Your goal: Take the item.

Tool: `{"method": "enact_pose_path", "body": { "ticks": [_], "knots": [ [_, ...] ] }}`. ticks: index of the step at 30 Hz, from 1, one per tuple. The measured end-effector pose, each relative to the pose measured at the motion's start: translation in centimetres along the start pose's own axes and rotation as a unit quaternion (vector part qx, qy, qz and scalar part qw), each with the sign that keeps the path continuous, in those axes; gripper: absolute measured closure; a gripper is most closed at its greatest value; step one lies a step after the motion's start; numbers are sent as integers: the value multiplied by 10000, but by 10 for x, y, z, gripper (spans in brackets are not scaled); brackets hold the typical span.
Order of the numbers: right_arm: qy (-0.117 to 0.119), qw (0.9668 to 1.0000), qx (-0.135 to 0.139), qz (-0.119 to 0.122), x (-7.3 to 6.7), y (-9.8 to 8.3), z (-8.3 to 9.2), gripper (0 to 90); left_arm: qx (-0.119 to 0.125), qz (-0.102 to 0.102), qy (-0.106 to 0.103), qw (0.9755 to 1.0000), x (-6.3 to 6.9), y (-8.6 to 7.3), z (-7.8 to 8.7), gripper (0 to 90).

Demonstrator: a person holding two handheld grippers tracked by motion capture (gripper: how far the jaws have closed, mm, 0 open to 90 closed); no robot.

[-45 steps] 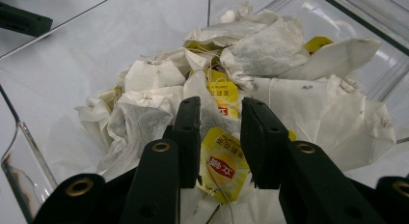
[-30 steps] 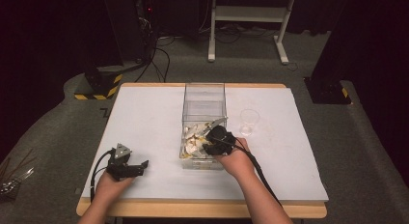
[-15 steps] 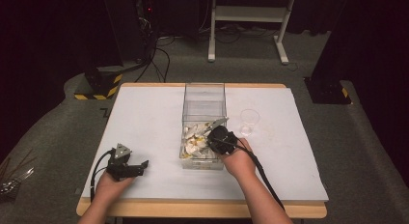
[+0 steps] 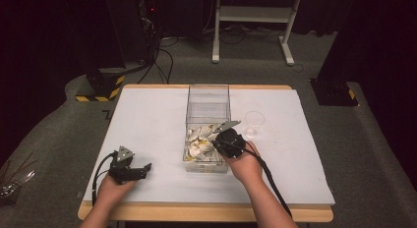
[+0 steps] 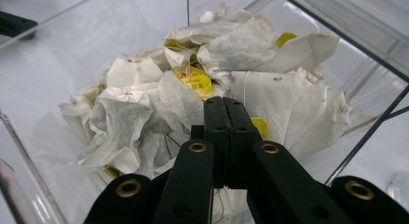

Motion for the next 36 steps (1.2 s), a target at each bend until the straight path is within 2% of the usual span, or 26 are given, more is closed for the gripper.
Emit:
{"method": "enact_pose_path", "body": {
  "ticks": [3,4,5,6,8,19,23,24,26,27,28,29,30,31,33,36],
  "knots": [
    [-15,9999,147,-10,0,4,4,898,1,2,0,10000,0,0,0,142],
    [-9,9995,327,-34,-1,8,9,898,0,-1,2,10000,0,0,0,143],
    [-9,9995,327,-34,-1,8,9,898,1,0,1,10000,0,0,0,143],
    [-21,9987,497,-67,-2,12,13,898,0,-1,1,10000,0,0,0,142],
    [-33,9979,635,-116,-2,15,16,898,1,0,1,10000,0,0,0,142],
    [-25,9915,1260,-327,-5,17,24,899,1,1,-1,10000,0,0,0,142],
    [36,9870,1556,-401,-6,19,29,899,4,13,-3,10000,0,0,0,143],
    [36,9870,1556,-401,-6,19,29,899,4,13,-3,10000,0,0,0,143],
    [78,9824,1808,-461,-8,23,34,899,4,13,-2,10000,0,0,0,143],
    [78,9824,1808,-461,-8,23,34,899,4,13,-2,10000,0,0,0,143],
    [98,9796,1950,-484,-9,25,37,899,18,33,1,10000,1,0,0,143],
    [115,9782,2012,-508,-9,26,39,899,19,35,1,10000,1,0,0,143],
    [115,9782,2012,-508,-9,26,39,899,19,35,1,10000,1,0,0,143],
    [94,9754,2144,-503,-9,27,42,899,19,35,2,10000,1,0,0,143],
    [92,9743,2193,-507,-10,27,43,899,20,34,4,10000,1,0,0,143],
    [69,9689,2415,-528,-10,28,48,899,15,21,4,10000,0,0,0,143]
  ]
}}
Point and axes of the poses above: each handheld gripper's, and its own axes: z roughly backward along the jaws, y roughly out of its top, x roughly to its right, the point moved 9 cm from there along -z, roughly forward along the jaws, and after that the axes turned 7 degrees about x, right-handed, at the moved point
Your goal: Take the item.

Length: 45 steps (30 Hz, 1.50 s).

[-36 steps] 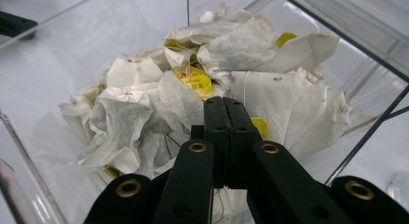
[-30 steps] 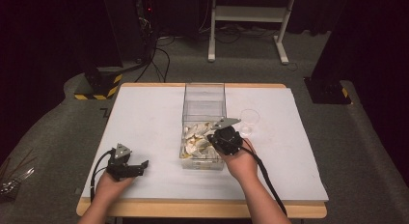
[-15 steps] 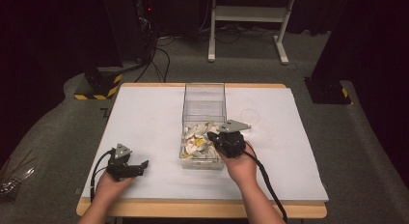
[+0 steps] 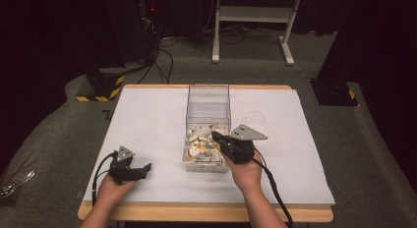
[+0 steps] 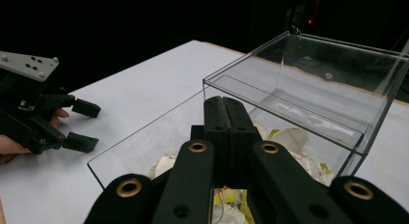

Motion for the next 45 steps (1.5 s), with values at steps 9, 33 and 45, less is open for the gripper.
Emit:
{"method": "enact_pose_path", "body": {
  "ticks": [9,33,45],
  "knots": [
    [-50,9998,194,-45,2,5,5,899,3,0,4,10000,0,0,0,144],
    [-211,9978,625,-84,13,24,35,899,8,-1,7,10000,0,0,0,144],
    [-478,9951,856,-158,30,36,56,899,6,-1,5,10000,0,0,0,144]
  ]
}}
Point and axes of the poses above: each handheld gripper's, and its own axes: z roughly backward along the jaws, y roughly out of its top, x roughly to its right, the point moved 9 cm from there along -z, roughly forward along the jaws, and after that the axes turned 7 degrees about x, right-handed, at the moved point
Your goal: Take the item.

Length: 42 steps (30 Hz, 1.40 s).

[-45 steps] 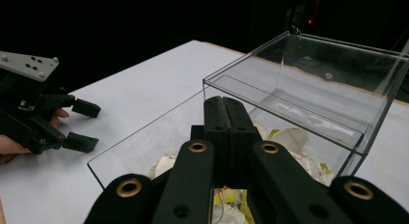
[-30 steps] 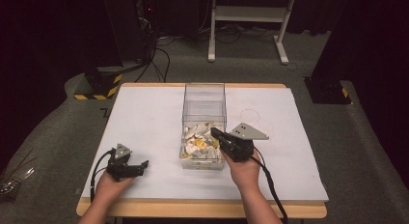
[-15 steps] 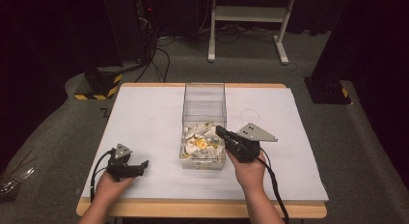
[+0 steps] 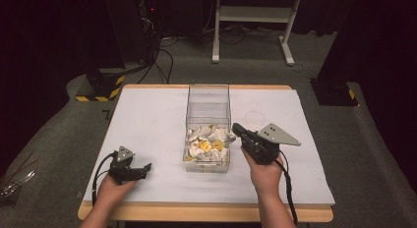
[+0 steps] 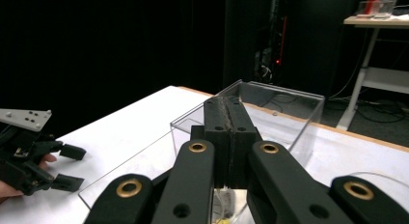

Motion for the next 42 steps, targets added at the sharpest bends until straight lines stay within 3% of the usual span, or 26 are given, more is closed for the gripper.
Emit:
{"method": "enact_pose_path", "body": {
  "ticks": [20,42],
  "knots": [
    [-434,9989,131,-113,32,6,19,899,-4,5,-2,10000,0,0,0,145],
    [-1025,9944,152,-213,84,3,29,899,16,21,-2,10000,0,0,0,145]
  ]
}}
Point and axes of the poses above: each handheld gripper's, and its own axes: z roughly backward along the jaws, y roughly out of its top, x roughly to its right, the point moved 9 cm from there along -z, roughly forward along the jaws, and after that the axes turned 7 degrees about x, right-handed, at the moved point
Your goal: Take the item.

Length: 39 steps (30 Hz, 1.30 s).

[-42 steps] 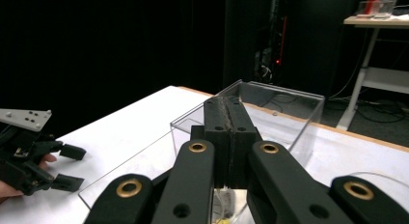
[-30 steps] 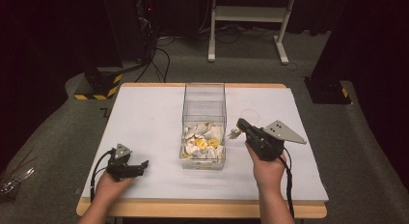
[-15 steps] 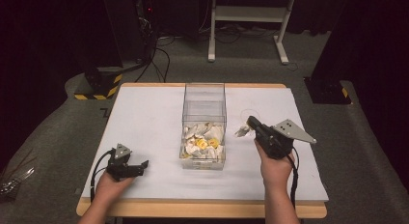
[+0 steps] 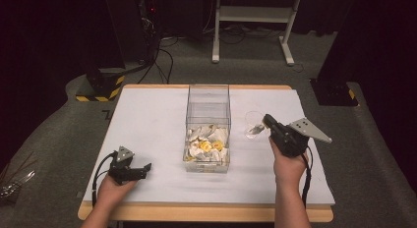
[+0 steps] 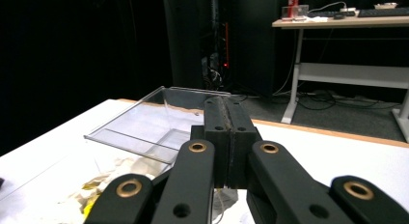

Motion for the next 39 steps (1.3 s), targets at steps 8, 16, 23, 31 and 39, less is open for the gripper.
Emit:
{"method": "enact_pose_path", "body": {
  "ticks": [8,16,23,31,39],
  "knots": [
    [-190,9998,-13,-18,19,-2,-6,899,12,-8,-11,10000,0,0,0,146],
    [-308,9995,-25,-11,33,-4,-17,899,8,2,-7,10000,0,0,0,143],
    [-333,9994,-46,-20,40,-6,-36,899,7,6,-22,10000,0,0,0,144],
    [-352,9993,-119,6,42,-11,-50,899,9,12,-26,10000,0,0,0,144],
    [-358,9979,-538,46,44,-33,-69,898,14,16,-29,10000,0,0,0,144]
  ]
}}
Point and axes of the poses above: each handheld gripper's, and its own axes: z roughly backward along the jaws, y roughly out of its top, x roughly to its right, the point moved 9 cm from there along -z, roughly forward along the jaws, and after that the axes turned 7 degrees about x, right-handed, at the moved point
